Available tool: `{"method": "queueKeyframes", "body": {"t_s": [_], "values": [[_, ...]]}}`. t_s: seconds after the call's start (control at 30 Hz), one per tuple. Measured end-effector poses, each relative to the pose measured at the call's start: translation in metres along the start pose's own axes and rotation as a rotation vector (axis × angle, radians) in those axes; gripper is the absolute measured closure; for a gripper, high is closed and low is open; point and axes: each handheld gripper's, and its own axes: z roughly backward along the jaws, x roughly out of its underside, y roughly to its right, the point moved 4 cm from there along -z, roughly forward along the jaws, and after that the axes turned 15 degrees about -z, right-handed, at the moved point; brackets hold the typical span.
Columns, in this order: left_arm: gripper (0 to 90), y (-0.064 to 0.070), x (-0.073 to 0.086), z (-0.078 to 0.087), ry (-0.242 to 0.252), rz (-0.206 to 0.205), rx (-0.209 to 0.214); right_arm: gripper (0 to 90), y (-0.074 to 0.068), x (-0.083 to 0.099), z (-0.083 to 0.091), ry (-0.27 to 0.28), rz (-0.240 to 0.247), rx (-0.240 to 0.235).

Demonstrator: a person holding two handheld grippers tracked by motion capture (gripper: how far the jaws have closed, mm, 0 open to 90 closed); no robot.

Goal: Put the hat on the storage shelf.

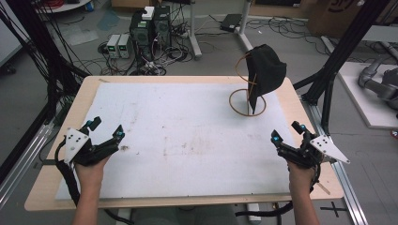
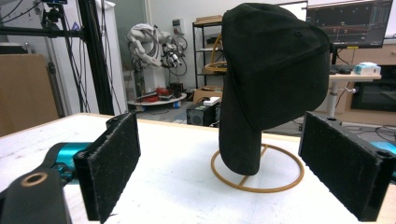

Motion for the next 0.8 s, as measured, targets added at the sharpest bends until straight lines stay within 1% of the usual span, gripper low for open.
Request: {"method": "queueKeyframes", "body": {"t_s": [0.1,0.2,0.27,0.4,0.57,0.8], "values": [[19.8,0.0,0.002,0.003,0.007,0.006,-0.005,12.3,-0.001,0.0,-0.001,-0.001,0.004,-0.003],[19.8,0.002,0.002,0.004,0.011,-0.003,-0.005,12.3,-0.001,0.001,-0.002,-0.001,0.006,-0.002],[19.8,0.004,0.006,0.004,-0.004,-0.011,-0.008,12.3,-0.001,0.002,-0.002,-0.004,0.003,0.0],[19.7,0.003,0.014,0.006,-0.021,-0.003,-0.017,12.3,0.0,0.005,-0.003,-0.012,0.007,0.003],[19.7,0.001,0.013,0.007,-0.008,0.01,-0.025,12.3,0.0,0.004,-0.002,-0.005,0.004,0.006],[19.6,0.002,0.009,0.006,-0.003,-0.003,-0.018,12.3,0.0,0.003,-0.001,-0.002,0.003,0.008]]}}
